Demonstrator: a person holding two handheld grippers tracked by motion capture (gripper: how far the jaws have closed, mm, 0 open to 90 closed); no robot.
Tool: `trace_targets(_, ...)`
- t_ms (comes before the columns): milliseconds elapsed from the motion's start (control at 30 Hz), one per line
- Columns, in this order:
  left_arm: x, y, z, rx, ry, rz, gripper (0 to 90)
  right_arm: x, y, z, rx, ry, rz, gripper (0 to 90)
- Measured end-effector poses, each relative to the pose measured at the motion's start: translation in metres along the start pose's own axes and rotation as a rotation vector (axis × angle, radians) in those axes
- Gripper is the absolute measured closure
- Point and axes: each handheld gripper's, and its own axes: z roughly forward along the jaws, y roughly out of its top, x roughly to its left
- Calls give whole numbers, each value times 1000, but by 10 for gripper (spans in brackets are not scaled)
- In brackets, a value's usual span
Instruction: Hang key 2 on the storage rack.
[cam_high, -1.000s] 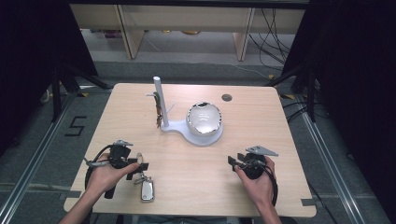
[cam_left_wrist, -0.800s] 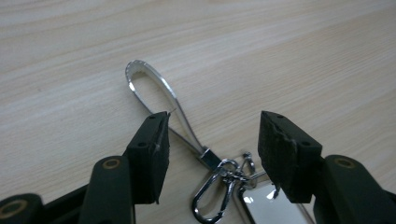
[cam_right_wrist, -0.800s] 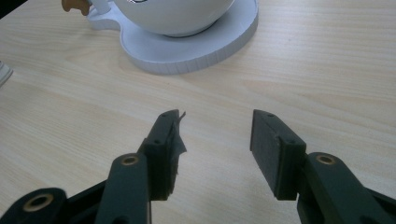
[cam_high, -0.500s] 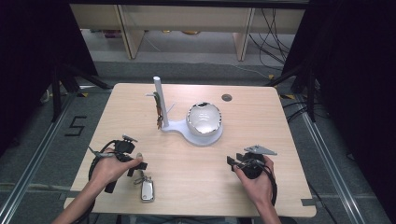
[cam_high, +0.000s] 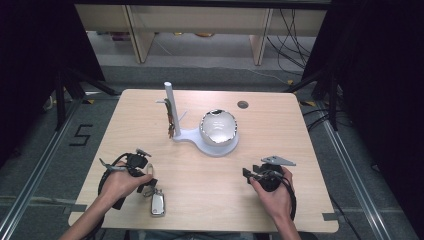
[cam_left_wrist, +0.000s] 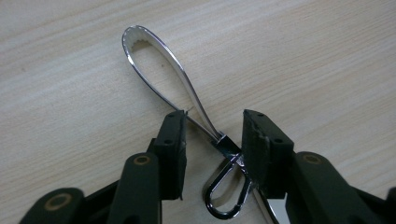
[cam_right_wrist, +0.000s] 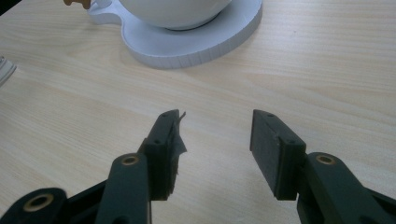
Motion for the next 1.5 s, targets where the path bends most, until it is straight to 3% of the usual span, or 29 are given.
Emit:
trace_targets(133, -2, 1, 1, -10, 1, 17, 638, 1, 0, 0, 7, 7, 6, 532)
trace_targets(200, -3, 3, 2, -14, 15, 71, 664, 1, 0, 0, 6, 10, 6, 532)
trace_targets(267, -3, 3, 2, -14, 17, 80, 693, 1, 0, 0, 6, 8, 6, 532)
trace_targets(300, -1, 5, 1, -10, 18, 125, 726, 1, 0, 0, 6, 8, 7, 532)
trace_targets(333, -1, 5, 1, -10, 18, 125, 736, 1, 0, 0, 6, 8, 7, 532)
trace_targets(367, 1, 7, 1, -11, 21, 153, 736, 1, 0, 0, 7, 8, 6, 532)
trace_targets(433, -2, 6, 1, -15, 27, 118, 760, 1, 0, 0, 8, 9, 5, 532)
trace_targets(600, -2, 6, 1, -13, 31, 132, 755, 1, -1, 1, 6, 11, 6, 531)
trace_targets(633, -4, 4, 2, -13, 22, 103, 726, 1, -1, 1, 5, 10, 4, 530)
trace_targets(733, -4, 2, 4, -6, 18, 91, 700, 1, 0, 0, 13, 1, 2, 530)
trace_targets(800, -2, 2, 4, 3, 26, 118, 698, 1, -1, 0, 13, 3, 4, 530)
trace_targets(833, -3, 1, 5, -5, 20, 100, 704, 1, -1, 0, 14, -7, 0, 530)
trace_targets(933, -4, -1, 7, 2, 19, 100, 707, 1, -1, 1, 5, 10, 5, 530)
trace_targets(1033, -5, -2, 6, -12, 16, 84, 688, 1, -1, 0, 13, -2, 3, 530)
trace_targets(1133, -2, -2, -1, -24, 12, 122, 645, 1, -1, 0, 2, 12, 7, 529)
trace_targets(1167, -4, -4, -4, -31, 5, 90, 645, 1, -1, 0, 2, 12, 7, 529)
trace_targets(1300, 0, -9, -16, -40, -18, 131, 597, 0, -1, 0, 6, 8, 5, 530)
trace_targets(1400, 4, -18, -23, -39, -57, 158, 581, 1, -1, 0, 6, 4, 5, 529)
trace_targets(1500, 5, -27, -26, -18, -60, 246, 563, 0, -1, 0, 9, 8, 5, 529)
